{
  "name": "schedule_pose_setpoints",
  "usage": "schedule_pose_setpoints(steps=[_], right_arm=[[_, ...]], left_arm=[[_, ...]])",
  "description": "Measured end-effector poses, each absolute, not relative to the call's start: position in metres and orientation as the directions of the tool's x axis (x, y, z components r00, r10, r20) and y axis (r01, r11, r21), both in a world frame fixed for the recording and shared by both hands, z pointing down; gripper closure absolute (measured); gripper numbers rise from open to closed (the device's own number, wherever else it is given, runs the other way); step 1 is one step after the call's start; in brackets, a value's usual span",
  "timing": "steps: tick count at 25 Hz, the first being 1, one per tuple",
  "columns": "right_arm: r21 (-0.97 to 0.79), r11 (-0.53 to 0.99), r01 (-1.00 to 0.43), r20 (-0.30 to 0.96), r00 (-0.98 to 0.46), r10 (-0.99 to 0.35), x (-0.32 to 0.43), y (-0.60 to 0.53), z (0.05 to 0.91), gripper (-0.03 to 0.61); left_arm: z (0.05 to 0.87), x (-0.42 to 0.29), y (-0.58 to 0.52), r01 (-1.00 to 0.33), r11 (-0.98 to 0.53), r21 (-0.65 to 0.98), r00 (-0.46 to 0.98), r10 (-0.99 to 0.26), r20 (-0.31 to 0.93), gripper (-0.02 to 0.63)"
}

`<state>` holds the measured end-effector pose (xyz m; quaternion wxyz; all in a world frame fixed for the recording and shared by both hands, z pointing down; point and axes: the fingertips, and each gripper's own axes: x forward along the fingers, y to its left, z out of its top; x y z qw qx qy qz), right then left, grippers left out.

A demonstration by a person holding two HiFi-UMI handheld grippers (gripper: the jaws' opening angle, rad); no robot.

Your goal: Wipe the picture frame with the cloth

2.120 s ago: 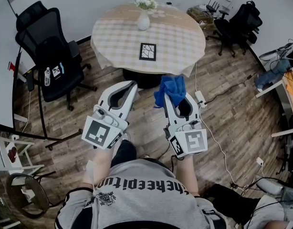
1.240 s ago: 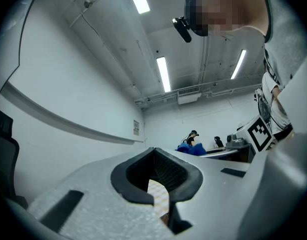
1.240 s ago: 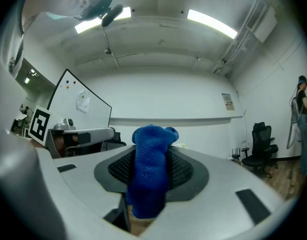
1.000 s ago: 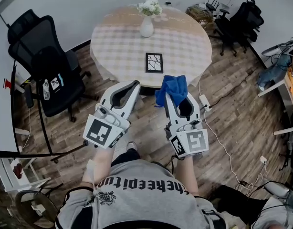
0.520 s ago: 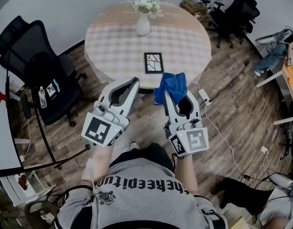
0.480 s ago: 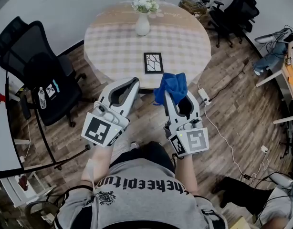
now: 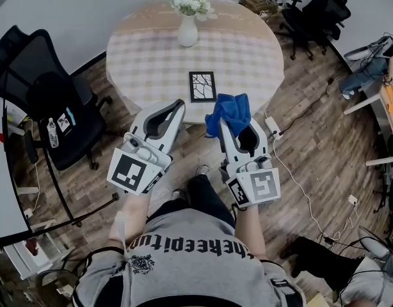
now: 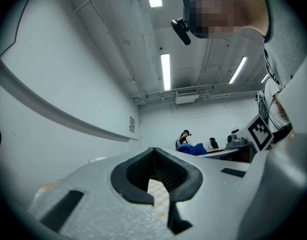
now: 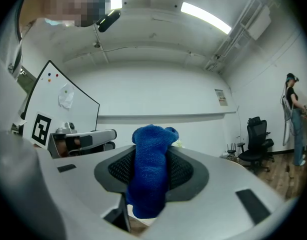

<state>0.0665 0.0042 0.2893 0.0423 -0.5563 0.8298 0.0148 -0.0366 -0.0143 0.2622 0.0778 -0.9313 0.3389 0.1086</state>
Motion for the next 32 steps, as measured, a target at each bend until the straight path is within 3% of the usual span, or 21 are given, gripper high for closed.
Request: schedule_pose_setpoints(steps=[32], right_arm=[[-0.051, 0.612, -0.79, -0.071, -0.608, -0.791, 0.112, -0.169, 0.296, 0.43]], left_arm=[[0.257, 0.014, -0.16, -0.813, -0.576, -0.084, 0.576, -0.775, -0.261, 0.597]])
